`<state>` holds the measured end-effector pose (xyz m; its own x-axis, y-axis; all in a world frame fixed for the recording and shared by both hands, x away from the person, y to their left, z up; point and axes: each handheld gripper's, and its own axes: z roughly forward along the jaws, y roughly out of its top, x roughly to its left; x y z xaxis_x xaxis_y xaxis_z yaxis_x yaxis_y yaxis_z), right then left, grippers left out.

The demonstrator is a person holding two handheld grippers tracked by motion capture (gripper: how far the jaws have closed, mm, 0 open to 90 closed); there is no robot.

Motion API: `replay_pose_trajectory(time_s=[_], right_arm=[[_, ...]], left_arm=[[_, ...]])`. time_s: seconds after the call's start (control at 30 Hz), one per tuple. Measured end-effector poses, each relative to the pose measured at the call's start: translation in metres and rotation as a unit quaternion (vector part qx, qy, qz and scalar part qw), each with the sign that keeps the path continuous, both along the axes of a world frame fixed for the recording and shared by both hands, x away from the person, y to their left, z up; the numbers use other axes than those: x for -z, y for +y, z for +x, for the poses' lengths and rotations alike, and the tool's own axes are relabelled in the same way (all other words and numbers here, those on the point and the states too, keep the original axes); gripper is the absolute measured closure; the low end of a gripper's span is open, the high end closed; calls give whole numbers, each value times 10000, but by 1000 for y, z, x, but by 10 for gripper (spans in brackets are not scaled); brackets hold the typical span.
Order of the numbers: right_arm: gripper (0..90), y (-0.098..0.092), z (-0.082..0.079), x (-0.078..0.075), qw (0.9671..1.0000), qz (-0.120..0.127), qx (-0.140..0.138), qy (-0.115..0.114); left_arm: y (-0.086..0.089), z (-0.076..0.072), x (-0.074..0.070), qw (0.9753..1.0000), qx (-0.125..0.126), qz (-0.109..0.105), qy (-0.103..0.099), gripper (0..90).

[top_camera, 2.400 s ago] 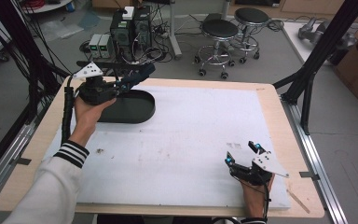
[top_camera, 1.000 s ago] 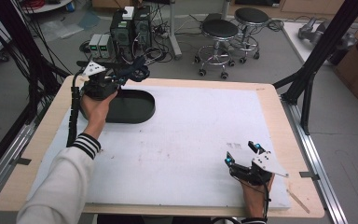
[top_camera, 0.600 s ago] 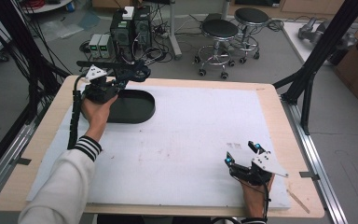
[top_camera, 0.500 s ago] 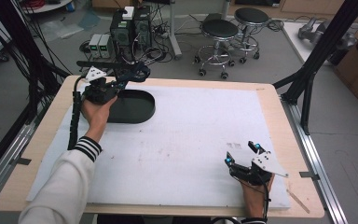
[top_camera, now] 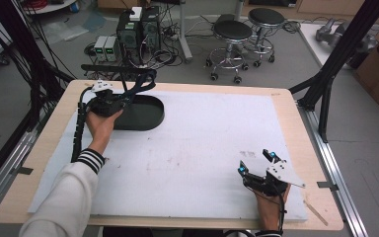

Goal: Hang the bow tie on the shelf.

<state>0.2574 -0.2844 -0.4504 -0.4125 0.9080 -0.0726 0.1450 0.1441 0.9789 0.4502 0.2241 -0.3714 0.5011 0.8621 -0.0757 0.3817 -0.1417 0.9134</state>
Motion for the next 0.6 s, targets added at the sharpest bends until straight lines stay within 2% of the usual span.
replay_pose_trajectory(time_s=[0.27, 0.47, 0.53, 0.6], right_arm=[[98, 0, 0, 0, 10000, 40, -6, 22], [97, -1, 0, 0, 10000, 34, -4, -8], [97, -1, 0, 0, 10000, 51, -6, -8], [97, -1, 0, 0, 10000, 72, 1, -1]], left_arm=[[2, -2, 12, 9997, 216, 11, 117, 839], [0, -4, 11, 9992, 358, 182, 74, 807], [0, -3, 12, 9989, 417, 194, 98, 749], [-1, -4, 11, 9984, 459, 308, 94, 624]])
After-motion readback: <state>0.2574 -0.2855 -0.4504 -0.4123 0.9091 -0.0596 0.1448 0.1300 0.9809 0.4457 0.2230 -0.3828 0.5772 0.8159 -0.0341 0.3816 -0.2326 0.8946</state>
